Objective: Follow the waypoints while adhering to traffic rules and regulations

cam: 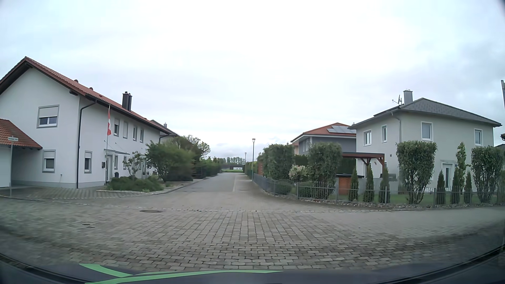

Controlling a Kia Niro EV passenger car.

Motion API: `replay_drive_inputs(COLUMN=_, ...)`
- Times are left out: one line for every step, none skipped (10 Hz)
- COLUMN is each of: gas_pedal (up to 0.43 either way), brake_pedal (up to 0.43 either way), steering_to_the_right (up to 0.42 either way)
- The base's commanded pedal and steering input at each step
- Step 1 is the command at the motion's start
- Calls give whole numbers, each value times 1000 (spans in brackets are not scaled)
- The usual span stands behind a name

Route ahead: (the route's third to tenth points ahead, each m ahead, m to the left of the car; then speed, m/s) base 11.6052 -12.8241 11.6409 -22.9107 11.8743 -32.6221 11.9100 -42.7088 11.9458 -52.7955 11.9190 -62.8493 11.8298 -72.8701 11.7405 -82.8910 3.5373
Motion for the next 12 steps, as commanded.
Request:
replay_drive_inputs(gas_pedal=0, brake_pedal=67, steering_to_the_right=246)
replay_drive_inputs(gas_pedal=0, brake_pedal=37, steering_to_the_right=268)
replay_drive_inputs(gas_pedal=0, brake_pedal=6, steering_to_the_right=284)
replay_drive_inputs(gas_pedal=0, brake_pedal=0, steering_to_the_right=301)
replay_drive_inputs(gas_pedal=0, brake_pedal=0, steering_to_the_right=318)
replay_drive_inputs(gas_pedal=0, brake_pedal=0, steering_to_the_right=333)
replay_drive_inputs(gas_pedal=0, brake_pedal=0, steering_to_the_right=356)
replay_drive_inputs(gas_pedal=0, brake_pedal=0, steering_to_the_right=371)
replay_drive_inputs(gas_pedal=0, brake_pedal=0, steering_to_the_right=377)
replay_drive_inputs(gas_pedal=0, brake_pedal=0, steering_to_the_right=384)
replay_drive_inputs(gas_pedal=0, brake_pedal=0, steering_to_the_right=405)
replay_drive_inputs(gas_pedal=8, brake_pedal=0, steering_to_the_right=427)
